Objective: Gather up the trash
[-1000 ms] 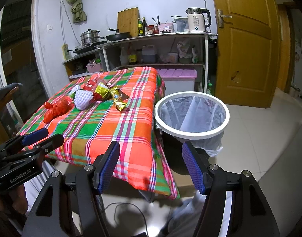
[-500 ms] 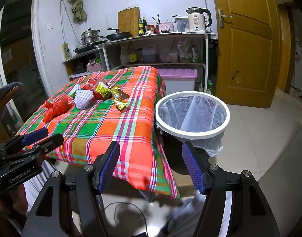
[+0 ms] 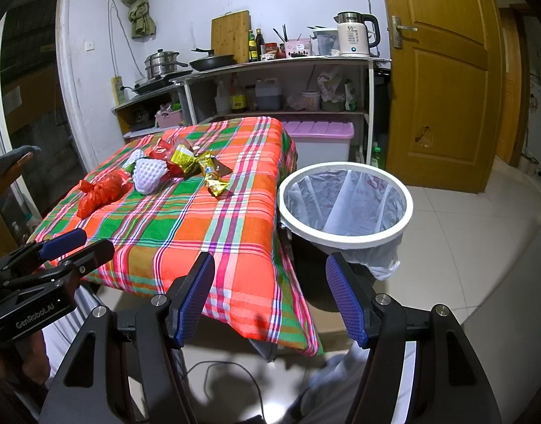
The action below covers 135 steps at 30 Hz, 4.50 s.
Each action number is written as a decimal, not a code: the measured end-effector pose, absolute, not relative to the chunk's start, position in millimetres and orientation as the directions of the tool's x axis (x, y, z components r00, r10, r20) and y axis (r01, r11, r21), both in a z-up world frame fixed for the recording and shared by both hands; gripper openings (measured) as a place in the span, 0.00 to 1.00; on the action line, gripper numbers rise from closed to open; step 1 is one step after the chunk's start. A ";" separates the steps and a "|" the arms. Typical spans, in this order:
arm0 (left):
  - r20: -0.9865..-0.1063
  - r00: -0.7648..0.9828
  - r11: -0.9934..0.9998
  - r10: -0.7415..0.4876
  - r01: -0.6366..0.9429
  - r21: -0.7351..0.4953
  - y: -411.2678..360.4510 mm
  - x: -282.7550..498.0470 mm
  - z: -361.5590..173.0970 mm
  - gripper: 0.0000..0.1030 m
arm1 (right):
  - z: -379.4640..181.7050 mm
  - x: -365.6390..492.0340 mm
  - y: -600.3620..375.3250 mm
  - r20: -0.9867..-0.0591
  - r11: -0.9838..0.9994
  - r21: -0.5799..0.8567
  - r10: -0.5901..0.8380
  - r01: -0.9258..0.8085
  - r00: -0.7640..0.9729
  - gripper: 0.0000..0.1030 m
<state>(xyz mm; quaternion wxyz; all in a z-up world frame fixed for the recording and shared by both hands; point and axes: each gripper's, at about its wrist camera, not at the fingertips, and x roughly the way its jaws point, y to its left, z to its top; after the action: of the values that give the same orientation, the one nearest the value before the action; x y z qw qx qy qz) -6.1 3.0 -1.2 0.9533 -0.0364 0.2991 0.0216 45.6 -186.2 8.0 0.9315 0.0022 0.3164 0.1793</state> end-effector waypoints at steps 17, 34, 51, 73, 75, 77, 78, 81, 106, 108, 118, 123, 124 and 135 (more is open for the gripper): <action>-0.574 0.818 0.996 0.014 -0.061 -0.062 3.1 -6.9 -4.0 0.57 | 3.7 47.2 -183.7 -0.593 0.935 0.114 0.335 -0.336 0.732 0.64; -0.582 0.813 0.996 0.014 -0.063 -0.065 4.0 -3.2 -11.1 0.57 | -1.2 49.0 -182.1 -0.600 0.935 0.114 0.335 -0.336 0.727 0.64; -0.602 0.798 0.993 0.020 -0.086 -0.081 15.2 7.9 -18.0 0.57 | -0.8 58.7 -170.7 -0.630 0.927 0.100 0.340 -0.361 0.699 0.64; -0.586 0.795 0.955 0.157 -0.274 -0.115 126.1 40.9 -16.9 0.57 | 1.6 143.5 -81.0 -0.662 0.805 0.106 0.495 -0.583 0.563 0.64; -0.577 0.795 0.949 0.186 -0.297 -0.104 138.5 43.6 -14.4 0.57 | 1.6 152.2 -75.1 -0.663 0.802 0.107 0.498 -0.588 0.558 0.64; -0.572 0.793 0.942 0.208 -0.319 -0.100 151.7 46.4 -13.3 0.57 | 0.5 160.3 -69.1 -0.664 0.799 0.104 0.499 -0.592 0.557 0.64; -0.573 0.790 0.938 0.219 -0.333 -0.101 159.2 48.5 -13.4 0.58 | 0.0 165.8 -65.3 -0.666 0.798 0.102 0.499 -0.595 0.555 0.64; -0.577 0.777 0.924 0.252 -0.370 -0.094 178.9 54.8 -16.7 0.61 | -2.5 180.7 -56.5 -0.678 0.799 0.097 0.490 -0.593 0.548 0.64; -0.683 0.698 0.917 0.216 -0.386 -0.104 213.8 87.7 -53.1 0.29 | -26.2 217.2 -47.5 -0.746 0.809 0.194 0.489 -0.555 0.452 0.17; -0.676 0.706 0.917 0.213 -0.384 -0.112 208.4 81.4 -50.1 0.29 | -23.0 210.1 -52.9 -0.738 0.808 0.202 0.497 -0.554 0.457 0.17; -0.621 0.764 0.927 0.176 -0.341 -0.157 174.8 49.8 -24.0 0.28 | -3.9 173.4 -92.3 -0.689 0.818 0.239 0.523 -0.523 0.502 0.16; -0.584 0.799 0.944 0.144 -0.288 -0.161 151.5 45.6 -4.4 0.28 | 2.5 167.0 -122.9 -0.670 0.843 0.255 0.508 -0.475 0.541 0.16; -0.578 0.805 0.949 0.133 -0.272 -0.162 145.9 46.6 -0.9 0.28 | 3.5 167.3 -129.8 -0.668 0.850 0.255 0.499 -0.460 0.552 0.16; -0.568 0.822 0.986 -0.046 -0.055 -0.160 69.5 98.8 12.0 0.28 | 0.9 183.4 -186.8 -0.677 0.916 0.226 0.392 -0.331 0.623 0.16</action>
<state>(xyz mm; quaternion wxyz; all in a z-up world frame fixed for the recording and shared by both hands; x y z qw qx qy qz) 98.8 69.5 12.0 0.9507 -0.0848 0.2984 0.0026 183.4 -186.8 0.9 0.9000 0.0395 0.3848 0.2010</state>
